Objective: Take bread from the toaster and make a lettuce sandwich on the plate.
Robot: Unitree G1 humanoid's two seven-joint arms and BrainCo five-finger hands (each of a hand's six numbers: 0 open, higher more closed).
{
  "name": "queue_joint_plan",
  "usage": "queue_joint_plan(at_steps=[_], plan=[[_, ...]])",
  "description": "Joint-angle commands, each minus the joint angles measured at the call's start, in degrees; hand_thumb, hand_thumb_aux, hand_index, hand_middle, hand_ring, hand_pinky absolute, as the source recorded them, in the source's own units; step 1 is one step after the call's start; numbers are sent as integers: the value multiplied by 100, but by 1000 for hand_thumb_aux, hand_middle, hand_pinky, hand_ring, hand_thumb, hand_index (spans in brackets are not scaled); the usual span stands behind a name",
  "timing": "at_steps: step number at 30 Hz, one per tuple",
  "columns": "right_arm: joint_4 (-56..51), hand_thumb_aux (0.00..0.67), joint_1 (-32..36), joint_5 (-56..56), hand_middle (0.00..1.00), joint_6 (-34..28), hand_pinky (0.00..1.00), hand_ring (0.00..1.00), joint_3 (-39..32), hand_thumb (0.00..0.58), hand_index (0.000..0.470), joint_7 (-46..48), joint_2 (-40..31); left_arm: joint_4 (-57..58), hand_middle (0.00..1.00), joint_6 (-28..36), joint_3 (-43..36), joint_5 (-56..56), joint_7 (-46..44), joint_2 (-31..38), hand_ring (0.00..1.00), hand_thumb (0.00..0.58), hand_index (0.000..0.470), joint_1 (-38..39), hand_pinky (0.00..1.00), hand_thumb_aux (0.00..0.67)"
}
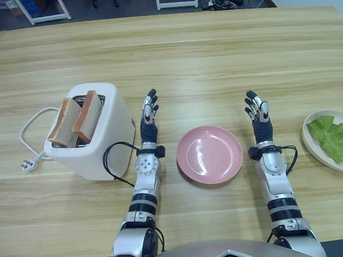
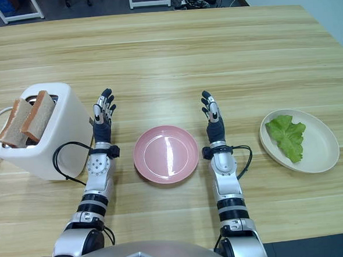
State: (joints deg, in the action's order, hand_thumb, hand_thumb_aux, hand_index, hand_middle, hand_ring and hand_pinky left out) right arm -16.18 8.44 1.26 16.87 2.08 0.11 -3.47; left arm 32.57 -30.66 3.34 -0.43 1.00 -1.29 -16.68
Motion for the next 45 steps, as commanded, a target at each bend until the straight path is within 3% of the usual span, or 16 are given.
queue_joint_plan(at_steps=[1, 7, 9, 11, 15, 18, 20, 22, 24, 27, 31, 34, 39, 45], plan=[[-113, 0, 63, 103, 0, 82, 0, 0, -24, 0, 0, -16, -47, 74, 0, 79, 19, -13, -33, 60, 0, 0, 0, -62, 0, 0], [-109, 0, 28, 93, 0, 111, 0, 0, -26, 0, 0, -13, -61, 27, 0, 68, -58, -96, -300, 64, 0, 0, 0, -10, 0, 0], [-110, 0, 9, 98, 0, 105, 0, 0, -34, 0, 0, -19, -53, -453, 0, 163, -169, -100, -422, 38, 0, 0, 0, 182, 0, 0], [-105, 0, -12, 114, 0, 92, 0, 0, -58, 0, 0, -17, -45, -1606, 0, 321, -307, -176, -578, 63, 0, 0, 0, 573, 0, 0], [-76, 0, -64, 144, 0, 36, 0, 0, -149, 0, 0, -24, 32, -4964, 0, 1302, -404, -974, -967, 538, 0, 0, 0, 1444, 0, 0], [-239, 0, 23, 122, 0, 59, 0, 0, -228, 0, 0, 25, 109, -7443, 0, 2005, -550, -3031, -1368, 1465, 0, 0, 0, 2272, 0, 0], [-352, 0, 93, 127, 0, 98, 0, 0, -262, 0, 0, 44, 135, -8470, 0, 2013, -237, -4037, -1374, 2000, 0, 0, 0, 2737, 0, 0], [-439, 0, 135, 148, 0, 144, 0, 0, -267, 0, 0, 25, 134, -8896, 0, 1836, 719, -4521, -1355, 2401, 0, 0, 0, 3181, 0, 0], [-525, 0, 174, 129, 0, 222, 0, 0, -243, 0, 0, 2, 139, -8852, 0, 1684, 1847, -4630, -1432, 2647, 0, 0, 0, 3588, 0, 0], [-631, 0, 249, 125, 0, 363, 0, 0, -219, 0, 0, -18, 128, -8351, 0, 1710, 3137, -3897, -1728, 2831, 0, 0, 0, 4192, 0, 0], [-650, 0, 288, 64, 0, 377, 0, 0, -146, 0, 0, -35, 82, -7283, 0, 1835, 4072, -1550, -1651, 3126, 0, 0, 0, 4482, 0, 0], [-552, 0, 207, 46, 0, 253, 0, 0, -80, 0, 0, -92, 55, -6158, 0, 1829, 3723, 450, -1198, 3446, 0, 0, 0, 4212, 0, 0], [-427, 0, 109, 54, 0, 208, 0, 0, -49, 0, 0, -123, 14, -4753, 0, 2433, 2809, 2339, -518, 3628, 0, 0, 0, 3674, 0, 0], [-449, 0, 29, 60, 0, 150, 0, 0, -65, 0, 0, -64, -14, -4165, 0, 3006, 2030, 3267, -75, 3420, 0, 0, 0, 3298, 0, 0]])
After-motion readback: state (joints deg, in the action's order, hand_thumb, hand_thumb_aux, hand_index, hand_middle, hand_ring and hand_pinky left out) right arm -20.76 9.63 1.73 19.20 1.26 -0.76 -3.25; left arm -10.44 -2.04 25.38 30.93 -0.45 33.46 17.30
